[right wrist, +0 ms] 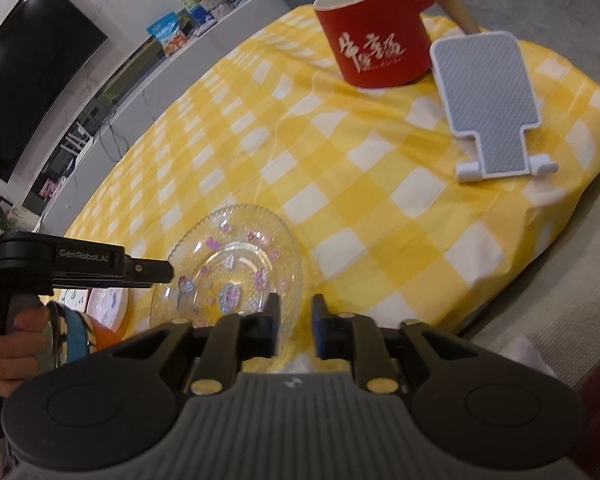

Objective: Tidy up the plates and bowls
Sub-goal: 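Lift the glass plate with both grippers and carry it toward the small white plate, then lower the glass plate onto the table and open both grippers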

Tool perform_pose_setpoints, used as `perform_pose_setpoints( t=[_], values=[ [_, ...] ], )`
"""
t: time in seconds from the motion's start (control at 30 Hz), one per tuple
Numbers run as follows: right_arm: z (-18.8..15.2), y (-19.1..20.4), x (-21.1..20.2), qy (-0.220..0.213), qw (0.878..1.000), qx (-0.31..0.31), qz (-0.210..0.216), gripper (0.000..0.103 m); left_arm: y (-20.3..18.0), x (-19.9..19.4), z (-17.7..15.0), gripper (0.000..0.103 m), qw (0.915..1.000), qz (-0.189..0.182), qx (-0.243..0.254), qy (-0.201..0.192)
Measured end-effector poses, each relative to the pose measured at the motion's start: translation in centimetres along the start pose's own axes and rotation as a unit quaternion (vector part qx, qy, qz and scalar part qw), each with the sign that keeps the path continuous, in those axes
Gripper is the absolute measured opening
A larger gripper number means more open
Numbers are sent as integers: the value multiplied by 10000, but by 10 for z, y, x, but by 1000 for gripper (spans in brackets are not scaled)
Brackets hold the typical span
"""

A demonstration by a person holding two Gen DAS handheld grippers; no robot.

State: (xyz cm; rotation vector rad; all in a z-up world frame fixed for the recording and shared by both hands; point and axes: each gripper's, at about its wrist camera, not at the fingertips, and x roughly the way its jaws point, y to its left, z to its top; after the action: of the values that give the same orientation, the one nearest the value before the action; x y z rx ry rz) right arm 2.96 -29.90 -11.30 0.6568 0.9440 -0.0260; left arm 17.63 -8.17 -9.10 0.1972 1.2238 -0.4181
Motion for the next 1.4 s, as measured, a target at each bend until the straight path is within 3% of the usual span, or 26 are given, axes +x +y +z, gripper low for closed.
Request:
perform_pose_setpoints(
  t=[0.2, 0.43, 0.73, 0.83, 0.9, 1.0, 1.17, 1.27, 1.4],
  values=[
    [1, 0, -11, -384, 9992, 16, -58, 34, 0, -21, 3, 51, 9981, 120, -267, -538],
    [2, 8, -27, -919, 9956, -175, -55, 47, 7, -56, 2, 52, 9918, -20, -642, -1104],
    [29, 41, -67, -1577, 9826, -851, 483, 52, 28, -125, -19, 52, 9743, -98, -1056, -1988],
    [47, 58, -78, -1711, 9761, -1072, 805, 53, 55, -142, -32, 54, 9633, -756, -1362, -2184],
    [58, 71, -78, -1605, 9741, -1250, 985, 55, 75, -151, -43, 54, 9524, -1088, -1631, -2334],
    [74, 90, -66, -1149, 9729, -1578, 1239, 59, 103, -156, -58, 54, 9423, -1092, -1942, -2499],
    [89, 126, -21, -278, 9651, -2149, 1474, 62, 141, -135, -69, 54, 9493, -352, -2306, -2105],
    [91, 144, 13, 136, 9603, -2307, 1563, 62, 158, -107, -73, 54, 9517, -327, -2518, -1727],
    [91, 163, 71, 934, 9507, -2356, 1785, 52, 170, -72, -75, 52, 9517, -287, -2752, -1332]
  ],
)
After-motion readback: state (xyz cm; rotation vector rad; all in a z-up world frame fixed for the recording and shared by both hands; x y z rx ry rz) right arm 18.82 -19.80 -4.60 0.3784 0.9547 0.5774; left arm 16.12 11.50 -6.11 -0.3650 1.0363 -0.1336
